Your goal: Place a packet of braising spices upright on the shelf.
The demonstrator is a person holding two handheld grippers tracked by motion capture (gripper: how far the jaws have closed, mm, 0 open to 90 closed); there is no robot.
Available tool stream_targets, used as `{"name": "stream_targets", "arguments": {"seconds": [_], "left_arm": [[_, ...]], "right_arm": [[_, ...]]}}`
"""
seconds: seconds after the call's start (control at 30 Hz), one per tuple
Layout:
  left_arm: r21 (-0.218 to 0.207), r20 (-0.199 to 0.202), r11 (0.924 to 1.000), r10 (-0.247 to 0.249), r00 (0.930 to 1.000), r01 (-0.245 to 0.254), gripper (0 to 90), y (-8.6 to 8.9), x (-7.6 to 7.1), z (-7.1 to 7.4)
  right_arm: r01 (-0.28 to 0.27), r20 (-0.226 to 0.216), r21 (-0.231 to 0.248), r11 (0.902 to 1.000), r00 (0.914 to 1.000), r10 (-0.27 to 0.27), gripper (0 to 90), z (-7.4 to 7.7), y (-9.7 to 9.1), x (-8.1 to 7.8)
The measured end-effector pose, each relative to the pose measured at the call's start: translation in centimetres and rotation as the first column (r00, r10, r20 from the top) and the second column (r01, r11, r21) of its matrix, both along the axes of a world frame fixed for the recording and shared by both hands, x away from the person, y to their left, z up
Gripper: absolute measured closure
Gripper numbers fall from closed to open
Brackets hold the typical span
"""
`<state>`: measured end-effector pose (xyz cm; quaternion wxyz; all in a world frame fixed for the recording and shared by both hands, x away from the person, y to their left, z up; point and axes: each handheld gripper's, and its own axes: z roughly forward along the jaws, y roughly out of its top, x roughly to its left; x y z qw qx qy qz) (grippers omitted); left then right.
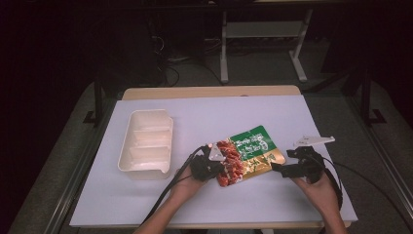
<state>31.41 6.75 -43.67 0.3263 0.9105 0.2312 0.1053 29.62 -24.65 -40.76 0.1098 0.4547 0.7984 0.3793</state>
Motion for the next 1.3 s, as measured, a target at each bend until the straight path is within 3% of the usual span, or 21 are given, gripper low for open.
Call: {"name": "stream_targets", "arguments": {"seconds": [0.07,0.23,0.37,0.47,0.53,0.57,0.7,0.73,0.77,0.8,0.83,0.9,0.97,1.0,1.03,1.2,1.23,1.3], "left_arm": [[-0.01,-0.006,0.9999,0.007,1.0,-0.007,89.8,0.0,0.1,0.0],[0.03,0.005,0.9996,0.0,1.0,0.0,89.8,-0.4,0.0,0.1],[0.037,0.002,0.9993,0.006,1.0,-0.007,89.9,-0.5,0.0,0.0],[0.039,0.007,0.9992,0.009,0.9999,-0.009,89.9,-0.6,-0.1,0.0],[0.049,0.015,0.9988,0.003,0.9999,-0.004,89.9,-0.6,-0.1,0.0],[0.048,0.012,0.9988,0.006,0.9999,-0.007,89.9,-0.6,-0.1,0.0],[0.05,0.011,0.9987,0.008,0.9999,-0.009,89.9,-0.6,-0.1,0.0],[0.049,0.011,0.9987,0.01,0.9999,-0.011,89.9,-0.6,-0.2,0.0],[0.05,0.012,0.9987,0.011,0.9999,-0.012,89.9,-0.7,-0.2,0.0],[0.051,0.012,0.9986,0.012,0.9999,-0.013,89.9,-0.7,-0.2,0.0],[0.05,0.014,0.9986,0.014,0.9998,-0.015,89.9,-0.8,-0.3,0.0],[0.054,0.011,0.9985,0.013,0.9999,-0.014,89.9,-0.7,-0.2,0.0],[0.055,0.009,0.9984,0.015,0.9999,-0.015,89.9,-0.7,-0.2,0.0],[0.055,0.009,0.9984,0.015,0.9999,-0.015,89.9,-0.7,-0.2,0.0],[0.055,0.013,0.9983,0.018,0.9998,-0.018,89.9,-0.8,-0.3,0.0],[0.06,0.014,0.9981,0.014,0.9998,-0.015,89.9,-0.8,-0.3,0.0],[0.061,0.015,0.9981,0.013,0.9998,-0.013,89.9,-0.8,-0.2,0.0],[0.062,0.015,0.9979,0.014,0.9998,-0.015,89.9,-0.8,-0.3,0.0]], "right_arm": [[0.003,-0.016,0.003,1.0,0.9999,-0.003,17.3,-0.2,0.2,1.0],[0.022,-0.069,-0.006,0.9997,0.9973,-0.023,19.3,-1.1,0.4,2.9],[0.065,-0.131,-0.014,0.9978,0.9892,-0.066,25.0,-2.3,0.2,4.2],[0.082,-0.16,0.005,0.9966,0.9838,-0.08,26.4,-2.7,0.0,4.5],[0.077,-0.196,0.019,0.9968,0.978,-0.072,30.6,-3.1,-0.1,4.7],[0.054,-0.203,0.04,0.9977,0.9781,-0.045,37.4,-3.3,-0.2,4.7],[0.045,-0.223,0.073,0.9963,0.9745,-0.027,41.4,-3.2,-0.1,4.4],[0.043,-0.229,0.092,0.9948,0.9733,-0.021,43.5,-3.2,0.0,4.3],[0.03,-0.227,0.143,0.9893,0.974,0.004,45.9,-3.1,-0.1,4.1],[0.03,-0.227,0.143,0.9893,0.974,0.004,45.9,-3.1,-0.1,4.1],[0.015,-0.216,0.183,0.9831,0.9761,0.025,47.2,-2.9,-0.2,3.9],[0.003,-0.216,0.213,0.9771,0.9754,0.044,47.5,-2.8,0.0,3.8],[-0.003,-0.225,0.232,0.9728,0.9727,0.056,48.2,-2.9,0.2,3.7],[-0.003,-0.225,0.232,0.9728,0.9727,0.056,48.2,-2.9,0.2,3.7],[-0.005,-0.247,0.215,0.9765,0.9673,0.06,47.9,-3.2,0.5,3.8],[0.012,-0.242,0.259,0.9659,0.9689,0.052,51.0,-4.0,0.7,3.6],[0.007,-0.261,0.32,0.9473,0.9619,0.081,53.7,-4.3,0.8,3.5],[0.008,-0.255,0.325,0.9456,0.9636,0.079,53.8,-4.5,1.0,3.5]]}}
